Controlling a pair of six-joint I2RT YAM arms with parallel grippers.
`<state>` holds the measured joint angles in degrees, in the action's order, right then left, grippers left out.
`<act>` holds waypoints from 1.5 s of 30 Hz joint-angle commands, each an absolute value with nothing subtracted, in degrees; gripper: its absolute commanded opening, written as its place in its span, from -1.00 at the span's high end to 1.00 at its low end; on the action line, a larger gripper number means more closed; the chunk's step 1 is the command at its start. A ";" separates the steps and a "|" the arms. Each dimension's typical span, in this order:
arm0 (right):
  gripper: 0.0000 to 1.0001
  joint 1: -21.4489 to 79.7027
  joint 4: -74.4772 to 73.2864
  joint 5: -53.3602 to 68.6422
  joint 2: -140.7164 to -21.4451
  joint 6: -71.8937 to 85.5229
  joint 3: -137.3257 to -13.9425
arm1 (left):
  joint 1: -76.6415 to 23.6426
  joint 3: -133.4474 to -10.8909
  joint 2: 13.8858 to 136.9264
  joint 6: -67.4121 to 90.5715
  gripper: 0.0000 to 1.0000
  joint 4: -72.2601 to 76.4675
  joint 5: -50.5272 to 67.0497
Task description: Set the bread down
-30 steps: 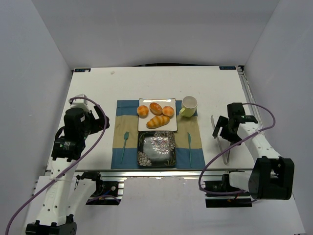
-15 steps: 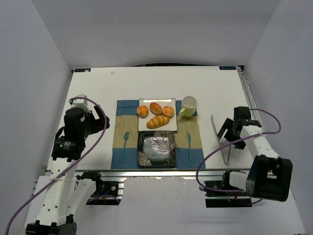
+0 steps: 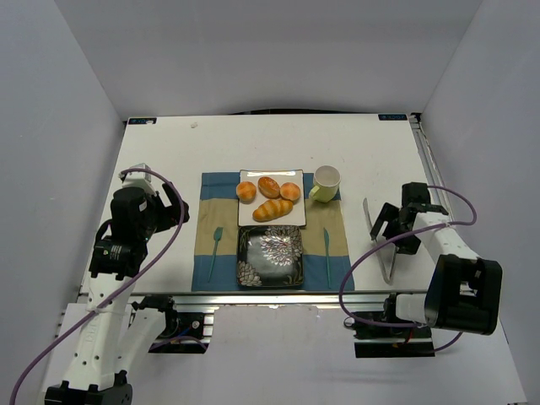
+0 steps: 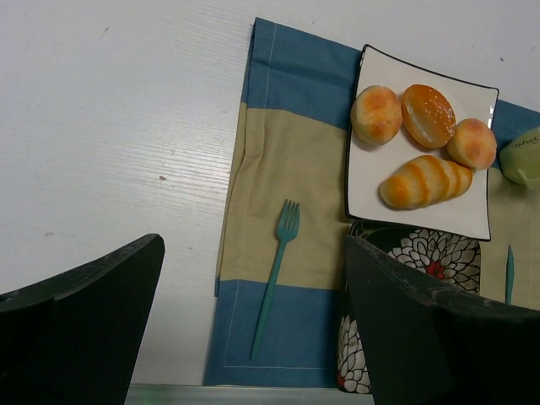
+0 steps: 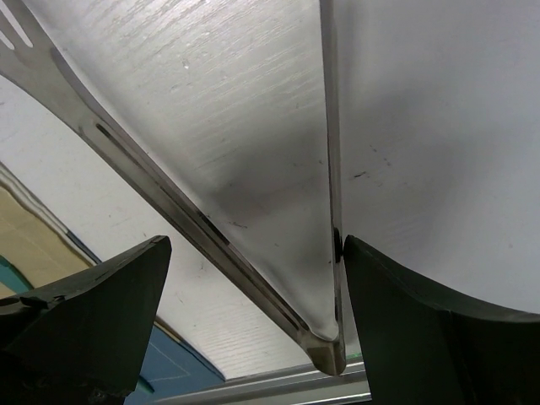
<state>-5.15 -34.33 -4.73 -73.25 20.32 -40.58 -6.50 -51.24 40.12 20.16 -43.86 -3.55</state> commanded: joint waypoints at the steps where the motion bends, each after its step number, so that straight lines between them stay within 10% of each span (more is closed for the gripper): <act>1: -0.79 -5.36 -33.05 -1.59 -74.18 18.46 -40.87 | -6.68 -50.98 39.46 20.04 -0.96 -43.42 -2.90; 45: -0.79 7.03 -33.32 -11.86 -86.75 14.06 -47.90 | -6.68 -51.77 39.02 19.78 -0.96 -44.47 -4.39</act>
<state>6.98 -34.57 -10.76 -85.65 15.25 -46.17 -6.50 -51.03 39.16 20.38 -43.75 -3.81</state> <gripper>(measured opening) 0.895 0.983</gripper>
